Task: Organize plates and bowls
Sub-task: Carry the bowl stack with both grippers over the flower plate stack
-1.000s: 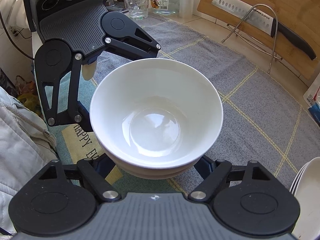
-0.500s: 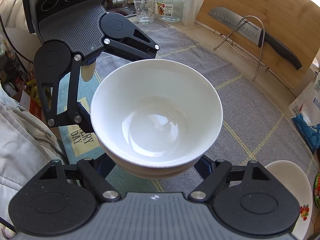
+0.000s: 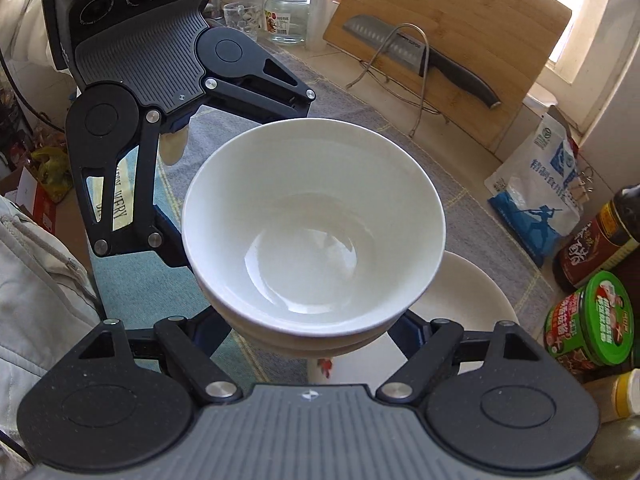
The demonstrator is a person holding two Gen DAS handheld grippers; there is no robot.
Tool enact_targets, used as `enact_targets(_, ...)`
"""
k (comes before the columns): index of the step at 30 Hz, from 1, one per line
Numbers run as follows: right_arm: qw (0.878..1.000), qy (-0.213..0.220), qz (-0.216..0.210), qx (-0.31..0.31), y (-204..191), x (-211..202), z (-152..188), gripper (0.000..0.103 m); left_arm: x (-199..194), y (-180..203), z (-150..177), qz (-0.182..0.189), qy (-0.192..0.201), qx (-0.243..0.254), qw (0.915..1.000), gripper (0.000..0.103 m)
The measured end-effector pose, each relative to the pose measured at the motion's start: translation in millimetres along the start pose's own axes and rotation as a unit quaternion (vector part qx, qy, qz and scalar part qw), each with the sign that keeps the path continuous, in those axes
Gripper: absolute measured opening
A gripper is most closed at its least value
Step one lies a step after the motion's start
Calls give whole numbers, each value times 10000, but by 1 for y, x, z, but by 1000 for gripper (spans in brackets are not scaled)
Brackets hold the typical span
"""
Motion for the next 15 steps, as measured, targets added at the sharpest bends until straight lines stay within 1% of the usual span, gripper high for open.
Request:
enact_targets(4,9998,-19,117,134,22,-9,20,87,22,0,-19,71,30,100,9999,85)
enact_targets(8,9993,-79,247,273,40,-13,44,87,45,-5,-31,65,10,187,9998,85)
enact_targets(11,9987,-126,282,398,55,-9,55,87,60,-9,-36,40,-8,221,9997,85)
enact_targets(15,9983,-182,253,502,65,-2,65,87,73,-13,-38,63,-58,162,9998,85)
Point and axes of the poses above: each gripper's, at about its wrist camera, not at the fingertips, and x roughly the way its jaws point, y to its right, z to its underside, the point moved 9 cm from there along x, roughly the way its jaws point, and after that the axes turned 8 degrees about -x, right-handed, at the moved point
